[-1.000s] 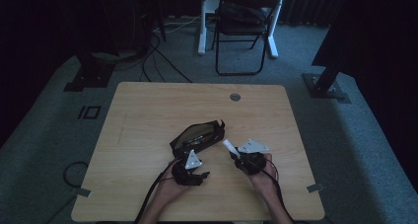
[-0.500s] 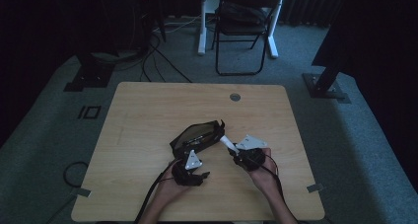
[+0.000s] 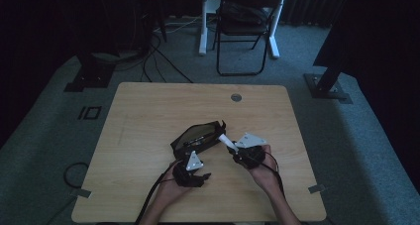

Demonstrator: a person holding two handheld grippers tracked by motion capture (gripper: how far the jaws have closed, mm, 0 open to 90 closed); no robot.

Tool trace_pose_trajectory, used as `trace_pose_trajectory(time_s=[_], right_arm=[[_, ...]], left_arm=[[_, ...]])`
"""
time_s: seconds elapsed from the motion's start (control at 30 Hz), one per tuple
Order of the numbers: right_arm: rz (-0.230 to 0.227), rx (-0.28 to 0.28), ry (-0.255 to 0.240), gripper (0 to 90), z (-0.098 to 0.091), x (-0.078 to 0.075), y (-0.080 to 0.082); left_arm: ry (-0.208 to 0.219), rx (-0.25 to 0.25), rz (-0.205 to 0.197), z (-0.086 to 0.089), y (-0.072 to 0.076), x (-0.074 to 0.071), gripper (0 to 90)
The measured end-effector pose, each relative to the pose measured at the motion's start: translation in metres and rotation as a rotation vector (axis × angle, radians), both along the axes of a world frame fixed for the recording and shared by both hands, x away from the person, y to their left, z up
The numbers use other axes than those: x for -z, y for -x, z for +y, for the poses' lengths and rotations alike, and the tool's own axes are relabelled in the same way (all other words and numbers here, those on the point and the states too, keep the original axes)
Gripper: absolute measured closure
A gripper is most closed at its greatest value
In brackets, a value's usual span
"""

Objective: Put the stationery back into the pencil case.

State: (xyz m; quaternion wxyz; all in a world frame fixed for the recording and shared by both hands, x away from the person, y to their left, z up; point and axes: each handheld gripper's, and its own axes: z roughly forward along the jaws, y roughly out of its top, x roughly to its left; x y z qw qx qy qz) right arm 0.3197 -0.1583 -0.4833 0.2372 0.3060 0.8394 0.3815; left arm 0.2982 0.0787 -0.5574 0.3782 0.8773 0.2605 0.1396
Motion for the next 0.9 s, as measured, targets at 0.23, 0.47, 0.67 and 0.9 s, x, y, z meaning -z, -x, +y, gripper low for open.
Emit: trace_pose_trajectory(time_s=[0.23,0.47,0.67,0.9], right_arm=[[-0.001,-0.026,0.013,70.8,0.002,-0.001,-0.002],[0.000,-0.054,0.020,70.9,0.006,-0.002,-0.004],[0.004,-0.083,0.027,70.9,0.011,-0.004,-0.007],[0.003,-0.101,0.020,70.8,0.016,-0.006,-0.012]], left_arm=[[0.000,0.000,0.000,0.000,0.000,0.000,43.1],[-0.001,0.000,-0.001,0.000,0.000,0.000,43.0],[-0.002,0.000,-0.002,0.000,0.000,0.000,43.0],[-0.003,0.003,-0.006,0.000,0.001,0.000,43.0]])
